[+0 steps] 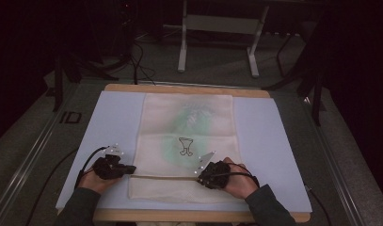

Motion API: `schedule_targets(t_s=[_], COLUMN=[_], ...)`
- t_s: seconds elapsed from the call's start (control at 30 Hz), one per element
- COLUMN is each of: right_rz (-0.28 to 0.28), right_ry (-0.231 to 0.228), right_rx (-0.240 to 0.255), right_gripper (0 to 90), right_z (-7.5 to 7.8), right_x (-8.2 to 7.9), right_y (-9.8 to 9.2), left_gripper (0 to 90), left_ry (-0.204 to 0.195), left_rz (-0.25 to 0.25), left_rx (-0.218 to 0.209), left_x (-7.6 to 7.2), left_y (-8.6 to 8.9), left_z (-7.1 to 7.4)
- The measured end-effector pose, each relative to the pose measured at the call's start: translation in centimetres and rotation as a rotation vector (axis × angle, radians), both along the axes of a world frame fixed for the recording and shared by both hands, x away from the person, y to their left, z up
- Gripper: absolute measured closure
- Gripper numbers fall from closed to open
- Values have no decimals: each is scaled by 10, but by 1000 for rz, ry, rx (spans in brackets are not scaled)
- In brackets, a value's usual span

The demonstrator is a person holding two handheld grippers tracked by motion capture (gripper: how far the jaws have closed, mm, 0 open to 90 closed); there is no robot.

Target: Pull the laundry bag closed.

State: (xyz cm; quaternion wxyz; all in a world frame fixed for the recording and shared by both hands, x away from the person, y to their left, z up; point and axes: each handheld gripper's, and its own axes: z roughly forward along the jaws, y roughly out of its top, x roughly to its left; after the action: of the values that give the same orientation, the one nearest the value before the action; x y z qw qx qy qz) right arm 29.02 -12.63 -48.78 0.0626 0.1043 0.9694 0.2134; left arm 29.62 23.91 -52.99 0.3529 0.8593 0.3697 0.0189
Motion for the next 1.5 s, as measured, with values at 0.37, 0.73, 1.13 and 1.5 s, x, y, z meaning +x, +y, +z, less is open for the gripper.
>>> schedule_targets(t_s=[0.37,0.73,1.13,1.5], right_rz=[2,-11,-33,-60], right_ry=[2,-2,13,17], right_rx=[4,0,18,16], right_gripper=[823,823,823,823], right_z=[-2,0,-4,-5], right_x=[2,0,-1,-1], right_y=[-7,-16,-27,-41], left_gripper=[900,900,900,900], left_ry=[0,1,2,1], left_rz=[0,0,0,0], left_rx=[6,4,3,3], left_x=[0,0,0,0], left_y=[0,0,0,0], left_z=[0,0,0,0])
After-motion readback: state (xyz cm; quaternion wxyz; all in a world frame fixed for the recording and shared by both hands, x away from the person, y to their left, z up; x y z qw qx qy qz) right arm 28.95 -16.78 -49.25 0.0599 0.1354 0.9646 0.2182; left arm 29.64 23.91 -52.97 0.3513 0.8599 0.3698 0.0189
